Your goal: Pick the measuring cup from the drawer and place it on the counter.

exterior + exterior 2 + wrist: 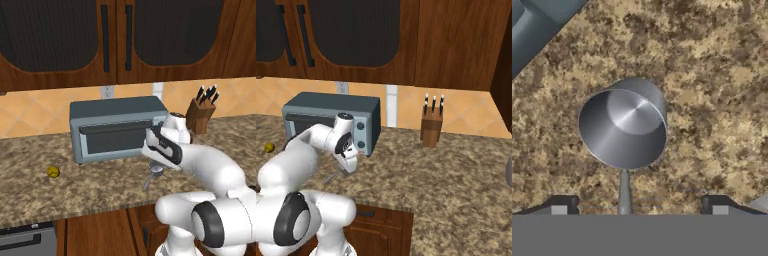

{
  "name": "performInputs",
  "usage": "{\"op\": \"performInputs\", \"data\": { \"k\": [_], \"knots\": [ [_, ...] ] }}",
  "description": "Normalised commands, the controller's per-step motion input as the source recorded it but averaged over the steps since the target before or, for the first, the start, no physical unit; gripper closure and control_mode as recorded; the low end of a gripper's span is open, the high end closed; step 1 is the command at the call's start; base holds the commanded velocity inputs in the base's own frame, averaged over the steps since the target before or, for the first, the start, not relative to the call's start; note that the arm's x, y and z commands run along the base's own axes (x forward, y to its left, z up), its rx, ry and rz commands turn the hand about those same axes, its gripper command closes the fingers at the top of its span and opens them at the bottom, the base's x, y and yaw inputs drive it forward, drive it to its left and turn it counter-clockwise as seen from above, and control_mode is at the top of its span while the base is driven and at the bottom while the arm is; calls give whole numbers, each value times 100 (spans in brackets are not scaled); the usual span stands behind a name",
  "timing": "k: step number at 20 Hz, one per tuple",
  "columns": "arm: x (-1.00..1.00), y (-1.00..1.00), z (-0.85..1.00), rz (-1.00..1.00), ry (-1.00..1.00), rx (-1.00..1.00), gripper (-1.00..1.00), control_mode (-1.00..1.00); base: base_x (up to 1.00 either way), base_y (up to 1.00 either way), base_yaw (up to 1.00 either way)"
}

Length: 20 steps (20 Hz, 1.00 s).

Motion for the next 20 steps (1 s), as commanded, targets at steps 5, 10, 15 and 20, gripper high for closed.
{"op": "performInputs", "data": {
  "k": [5,10,15,20],
  "knots": [
    [-100,-89,68,13,-16,0,-100,-100,0,0,0],
    [-100,-44,81,23,-9,-3,-100,-100,0,0,0],
    [-85,0,97,22,0,-1,-100,-100,0,0,0],
    [-54,0,100,16,0,0,-100,-100,0,0,0]
  ]
}}
